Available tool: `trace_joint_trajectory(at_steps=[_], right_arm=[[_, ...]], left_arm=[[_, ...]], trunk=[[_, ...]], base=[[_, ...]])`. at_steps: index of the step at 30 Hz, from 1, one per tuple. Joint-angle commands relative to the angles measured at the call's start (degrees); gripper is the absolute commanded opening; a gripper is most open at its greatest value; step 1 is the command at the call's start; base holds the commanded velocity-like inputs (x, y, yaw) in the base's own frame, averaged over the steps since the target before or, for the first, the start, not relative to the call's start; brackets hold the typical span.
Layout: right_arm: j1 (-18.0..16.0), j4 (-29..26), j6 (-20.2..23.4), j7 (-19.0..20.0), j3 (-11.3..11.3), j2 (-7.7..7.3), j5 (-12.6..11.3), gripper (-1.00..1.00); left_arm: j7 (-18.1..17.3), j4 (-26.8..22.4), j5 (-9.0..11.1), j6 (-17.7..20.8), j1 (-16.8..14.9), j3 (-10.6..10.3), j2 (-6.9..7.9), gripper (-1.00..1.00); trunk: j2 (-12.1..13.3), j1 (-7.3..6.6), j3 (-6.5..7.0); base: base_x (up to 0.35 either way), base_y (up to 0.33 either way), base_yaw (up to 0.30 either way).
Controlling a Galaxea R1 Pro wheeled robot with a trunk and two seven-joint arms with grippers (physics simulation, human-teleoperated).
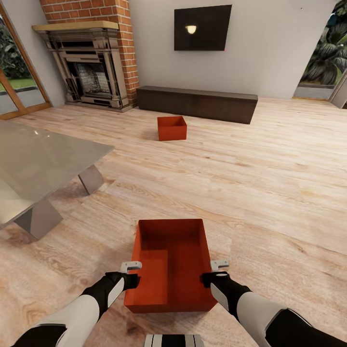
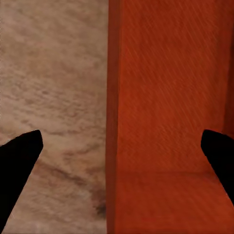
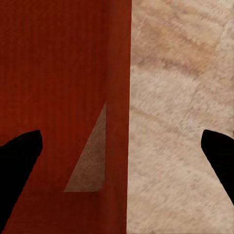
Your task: Move the two storage containers from the living room to the garage. In the garage, place one container on the floor and stack the other container on top of it (either order is fine).
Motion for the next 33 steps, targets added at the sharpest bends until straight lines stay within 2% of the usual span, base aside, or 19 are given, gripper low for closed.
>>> trace_joint_trajectory(at_steps=[1,25,30,33], right_arm=[[0.0,-0.1,0.4,-0.3,0.5,-0.02,-0.3,-1.0],[0.0,-0.1,0.4,-0.3,0.5,-0.1,-0.4,-1.0],[0.0,-0.1,0.3,-0.3,0.5,-0.08,-0.3,-1.0],[0.0,-0.1,0.3,-0.3,0.5,-0.08,-0.3,-1.0]], left_arm=[[0.2,-0.1,0.4,0.3,0.0,0.0,0.0,-1.0],[0.3,-0.4,0.1,0.3,0.0,0.0,0.02,-1.0],[0.3,-0.3,0.2,0.3,0.0,0.0,0.02,-1.0],[0.3,-0.3,0.2,0.3,0.0,0.0,0.02,-1.0]], trunk=[[0.0,-0.01,-0.04],[0.0,-0.01,-0.04],[0.1,-0.14,1.07],[1.3,-0.8,1.6]], base=[[0.0,0.0,0.0],[0.0,0.0,0.0],[0.0,0.0,0.0],[0.0,0.0,0.0]])
